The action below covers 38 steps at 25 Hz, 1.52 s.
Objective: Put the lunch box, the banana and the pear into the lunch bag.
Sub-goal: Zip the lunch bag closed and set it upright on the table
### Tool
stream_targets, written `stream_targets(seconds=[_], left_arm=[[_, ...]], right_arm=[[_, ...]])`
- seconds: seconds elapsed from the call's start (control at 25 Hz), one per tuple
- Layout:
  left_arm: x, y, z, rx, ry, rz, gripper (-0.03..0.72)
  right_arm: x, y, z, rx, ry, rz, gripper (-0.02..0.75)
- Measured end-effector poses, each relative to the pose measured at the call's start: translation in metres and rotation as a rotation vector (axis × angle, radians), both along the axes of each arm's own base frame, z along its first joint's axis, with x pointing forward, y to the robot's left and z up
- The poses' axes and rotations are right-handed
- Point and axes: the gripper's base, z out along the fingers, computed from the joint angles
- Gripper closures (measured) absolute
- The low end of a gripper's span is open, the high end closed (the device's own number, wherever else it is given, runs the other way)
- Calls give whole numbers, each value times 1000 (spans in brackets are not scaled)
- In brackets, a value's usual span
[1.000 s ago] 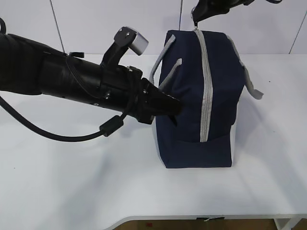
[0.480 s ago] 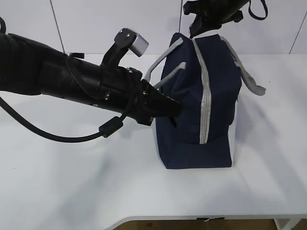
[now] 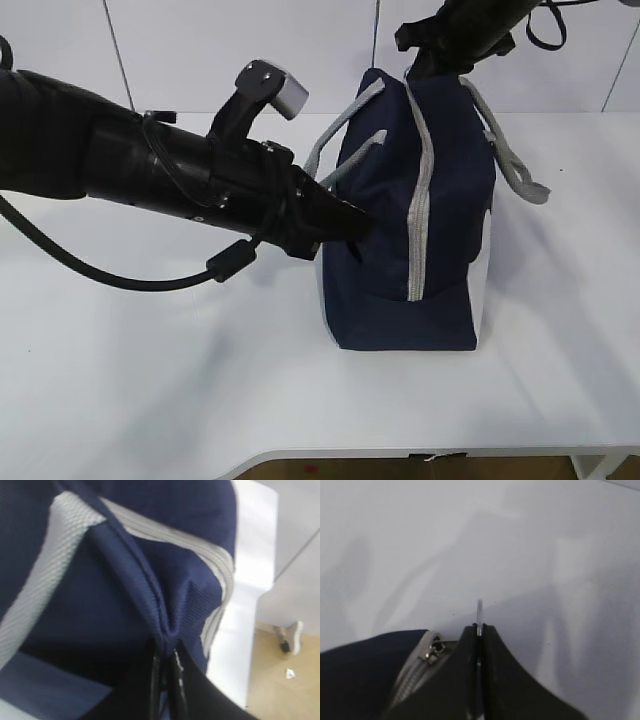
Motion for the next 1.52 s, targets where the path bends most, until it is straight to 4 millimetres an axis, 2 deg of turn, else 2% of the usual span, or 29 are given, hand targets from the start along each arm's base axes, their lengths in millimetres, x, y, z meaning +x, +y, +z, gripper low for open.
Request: stream_targets(seconds=[0.12, 0.36, 0.52, 0.68, 0.92, 1.08, 1.24, 1.4, 1.52], left_arm=[[7, 7, -1, 23, -15, 47, 692], [28, 31, -4, 81, -49, 185, 692], [41, 48, -6, 121, -71, 285, 693], [50, 60, -6, 144, -84, 350, 692], [63, 77, -7, 224, -135, 501, 693], [70, 84, -4, 262, -166, 582, 693], [75, 86, 1, 273, -194, 621, 693], [76, 87, 3, 275, -201, 632, 693], [76, 87, 3, 275, -201, 632, 693]], right_arm=[[-4, 0, 3, -68, -14, 134, 731], [-8, 5, 5, -36, -61, 323, 731], [-12, 8, -6, -13, -26, 354, 731], [-25, 5, -13, 14, 47, 339, 731], [-68, 2, -4, 40, 119, 355, 731], [-109, 2, 3, 119, 197, 327, 731], [-152, -1, -5, 158, 262, 258, 731], [-188, -8, -3, 163, 191, 143, 731], [-198, -12, 0, 181, 134, 55, 731]])
